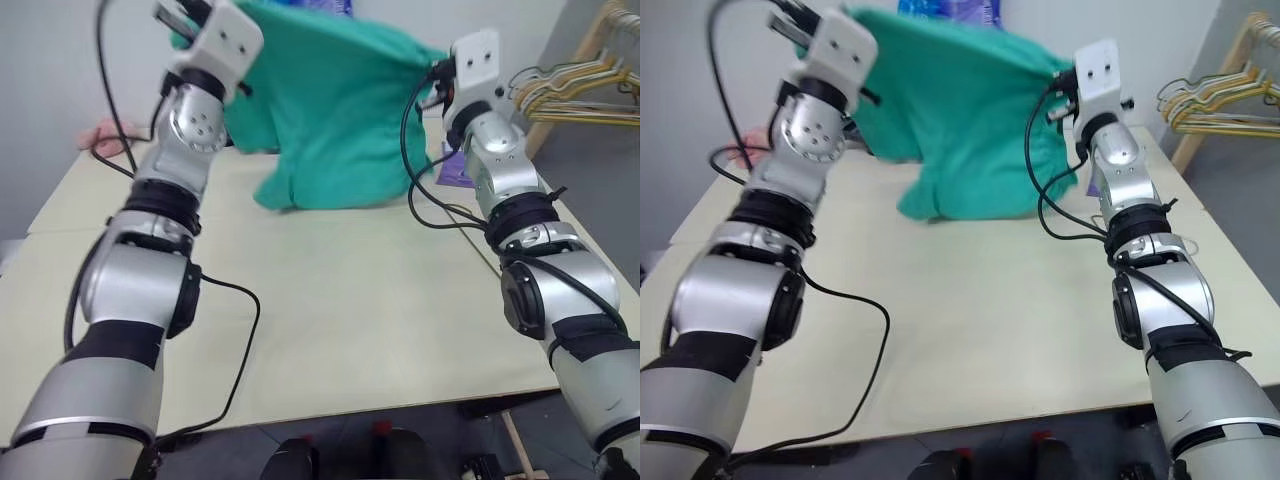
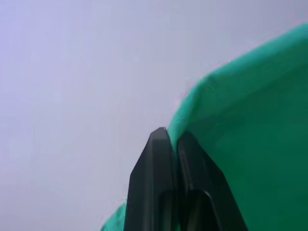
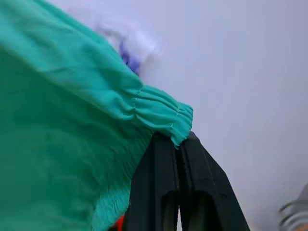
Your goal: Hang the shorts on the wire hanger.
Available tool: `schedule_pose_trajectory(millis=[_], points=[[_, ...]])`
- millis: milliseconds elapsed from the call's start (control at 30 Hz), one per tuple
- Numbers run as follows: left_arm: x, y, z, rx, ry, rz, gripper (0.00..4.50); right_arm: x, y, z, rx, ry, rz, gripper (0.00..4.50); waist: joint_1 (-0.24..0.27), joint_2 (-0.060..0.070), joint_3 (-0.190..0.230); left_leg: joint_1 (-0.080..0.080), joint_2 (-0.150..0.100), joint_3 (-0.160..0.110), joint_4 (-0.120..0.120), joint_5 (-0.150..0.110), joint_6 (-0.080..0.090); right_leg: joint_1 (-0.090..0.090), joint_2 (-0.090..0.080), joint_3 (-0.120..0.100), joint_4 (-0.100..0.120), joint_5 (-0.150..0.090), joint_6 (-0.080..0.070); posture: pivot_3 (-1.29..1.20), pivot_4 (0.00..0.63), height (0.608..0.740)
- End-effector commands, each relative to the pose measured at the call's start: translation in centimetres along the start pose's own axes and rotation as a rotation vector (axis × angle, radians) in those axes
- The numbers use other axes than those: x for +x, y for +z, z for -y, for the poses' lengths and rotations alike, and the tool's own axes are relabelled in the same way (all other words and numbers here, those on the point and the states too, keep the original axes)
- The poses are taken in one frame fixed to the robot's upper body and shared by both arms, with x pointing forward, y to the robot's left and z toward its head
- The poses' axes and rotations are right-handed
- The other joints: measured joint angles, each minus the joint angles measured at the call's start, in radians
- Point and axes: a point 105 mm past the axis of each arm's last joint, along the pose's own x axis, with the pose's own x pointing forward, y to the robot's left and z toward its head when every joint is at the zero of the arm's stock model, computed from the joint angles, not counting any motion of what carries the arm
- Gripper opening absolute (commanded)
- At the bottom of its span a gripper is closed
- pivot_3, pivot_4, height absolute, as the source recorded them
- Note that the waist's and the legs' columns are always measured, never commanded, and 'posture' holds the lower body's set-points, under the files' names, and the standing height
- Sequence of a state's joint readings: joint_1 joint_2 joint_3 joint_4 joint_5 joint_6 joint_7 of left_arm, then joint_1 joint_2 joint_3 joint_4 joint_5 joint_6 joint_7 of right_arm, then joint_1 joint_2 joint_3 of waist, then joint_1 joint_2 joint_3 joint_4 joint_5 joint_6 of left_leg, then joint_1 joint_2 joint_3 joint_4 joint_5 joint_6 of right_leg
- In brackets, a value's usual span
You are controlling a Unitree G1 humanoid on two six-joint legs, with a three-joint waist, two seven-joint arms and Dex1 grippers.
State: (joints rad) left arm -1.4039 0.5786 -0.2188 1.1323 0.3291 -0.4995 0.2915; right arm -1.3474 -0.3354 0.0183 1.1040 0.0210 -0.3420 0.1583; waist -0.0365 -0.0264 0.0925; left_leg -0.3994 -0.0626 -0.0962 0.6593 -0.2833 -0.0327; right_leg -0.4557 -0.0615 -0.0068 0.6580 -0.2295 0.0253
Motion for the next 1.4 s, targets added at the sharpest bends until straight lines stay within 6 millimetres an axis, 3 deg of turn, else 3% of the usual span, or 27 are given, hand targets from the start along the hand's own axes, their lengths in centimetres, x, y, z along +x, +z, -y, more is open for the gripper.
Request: schedule_pose_trajectory(millis=[33,133,200,300,367,533,667,767,933,1167,1233,1300,1333,1400], points=[[-1.4,-1.7,-3.9,-0.003,0.110,0.023,0.08,-2.6,-3.0,-0.1,-0.003,0.055,-0.021,0.00,-0.009,0.000,0.000,0.000,0.000,0.001,0.000,0.000,0.000,0.000,0.000,0.001,0.000,0.000,0.000,0.07,0.060,0.740],[-5.3,-4.7,-0.6,-0.096,-0.065,-0.046,0.08,-6.1,-7.1,-4.6,0.066,0.323,-0.155,0.00,-0.016,0.001,0.000,0.003,-0.001,0.002,0.000,0.000,0.000,0.001,0.000,0.003,0.005,0.000,-0.001,0.06,0.076,0.740],[-7.9,-6.1,0.7,-0.148,-0.137,-0.104,0.08,-8.4,-8.8,-6.5,0.138,0.441,-0.244,0.00,-0.014,0.003,0.002,0.011,0.000,0.003,0.003,0.000,0.002,0.009,0.002,0.003,0.008,0.002,-0.003,0.06,0.089,0.740],[-15.7,-8.2,2.8,-0.284,-0.314,-0.268,0.08,-14.0,-11.4,-8.9,0.206,0.638,-0.413,0.00,-0.016,0.009,0.003,0.018,0.002,0.002,0.004,-0.003,0.008,0.014,0.006,0.004,0.010,0.002,-0.004,0.05,0.095,0.740],[-19.2,-8.4,2.5,-0.357,-0.363,-0.385,0.08,-16.3,-11.1,-9.8,0.218,0.731,-0.450,0.00,-0.020,0.011,0.002,0.018,0.004,0.002,0.004,-0.006,0.011,0.013,0.006,0.008,0.015,0.001,-0.003,0.05,0.095,0.740],[-23.4,-6.9,3.1,-0.481,-0.528,-0.515,0.08,-18.2,-10.5,-10.0,0.248,0.774,-0.513,0.00,0.007,0.009,0.003,0.009,0.002,0.001,0.011,-0.007,0.010,0.005,0.006,0.011,0.016,-0.002,-0.003,0.05,0.090,0.740],[-27.7,-4.9,5.7,-0.648,-0.851,-0.620,0.08,-18.9,-9.8,-10.1,0.249,0.817,-0.530,0.00,0.026,0.015,0.003,0.035,0.002,0.002,0.003,-0.010,0.016,0.033,0.008,0.010,0.005,-0.003,-0.002,0.06,0.087,0.740],[-29.2,-4.4,5.9,-0.652,-1.002,-0.644,0.08,-19.7,-9.5,-10.0,0.263,0.846,-0.555,0.00,0.040,0.015,0.004,0.040,0.002,0.002,0.003,-0.013,0.020,0.040,0.011,0.008,0.002,-0.004,-0.001,0.07,0.088,0.740],[-32.3,-4.1,5.5,-0.557,-1.347,-0.644,0.08,-23.1,-10.1,-9.3,0.248,0.915,-0.651,0.00,0.052,0.015,0.004,0.038,0.002,0.000,0.003,-0.013,0.020,0.040,0.010,0.002,0.000,-0.004,-0.001,0.07,0.095,0.740],[-31.8,-4.6,5.0,-0.507,-1.471,-0.625,0.08,-26.9,-9.9,-9.1,0.287,0.986,-0.753,0.00,0.059,0.017,0.006,0.039,0.003,-0.001,0.003,-0.013,0.021,0.042,0.010,-0.001,-0.001,-0.005,-0.002,0.06,0.098,0.740],[-32.4,-3.0,5.1,-0.577,-1.550,-0.618,0.08,-28.8,-9.3,-8.9,0.320,1.081,-0.814,0.00,0.059,0.017,0.006,0.039,0.003,-0.001,0.003,-0.013,0.021,0.042,0.010,-0.001,-0.001,-0.005,-0.001,0.07,0.102,0.740],[-33.3,1.1,4.5,-0.851,-1.704,-0.631,0.08,-30.3,-7.6,-8.9,0.422,1.213,-0.871,0.00,0.058,0.016,0.011,0.038,0.002,-0.001,0.004,-0.014,0.022,0.042,0.009,-0.001,-0.001,-0.005,-0.001,0.07,0.102,0.740],[-33.7,2.8,4.0,-0.959,-1.791,-0.631,0.08,-30.5,-6.6,-9.0,0.496,1.266,-0.886,0.00,0.057,0.015,0.013,0.038,0.002,-0.001,0.004,-0.014,0.022,0.042,0.009,-0.001,-0.002,-0.005,-0.001,0.08,0.097,0.740],[-33.8,4.0,3.5,-1.014,-1.893,-0.596,0.08,-29.8,-5.4,-9.2,0.578,1.324,-0.876,0.00,0.052,0.014,0.014,0.038,0.003,-0.002,0.005,-0.014,0.022,0.043,0.009,-0.002,-0.002,-0.005,-0.001,0.08,0.096,0.740]])
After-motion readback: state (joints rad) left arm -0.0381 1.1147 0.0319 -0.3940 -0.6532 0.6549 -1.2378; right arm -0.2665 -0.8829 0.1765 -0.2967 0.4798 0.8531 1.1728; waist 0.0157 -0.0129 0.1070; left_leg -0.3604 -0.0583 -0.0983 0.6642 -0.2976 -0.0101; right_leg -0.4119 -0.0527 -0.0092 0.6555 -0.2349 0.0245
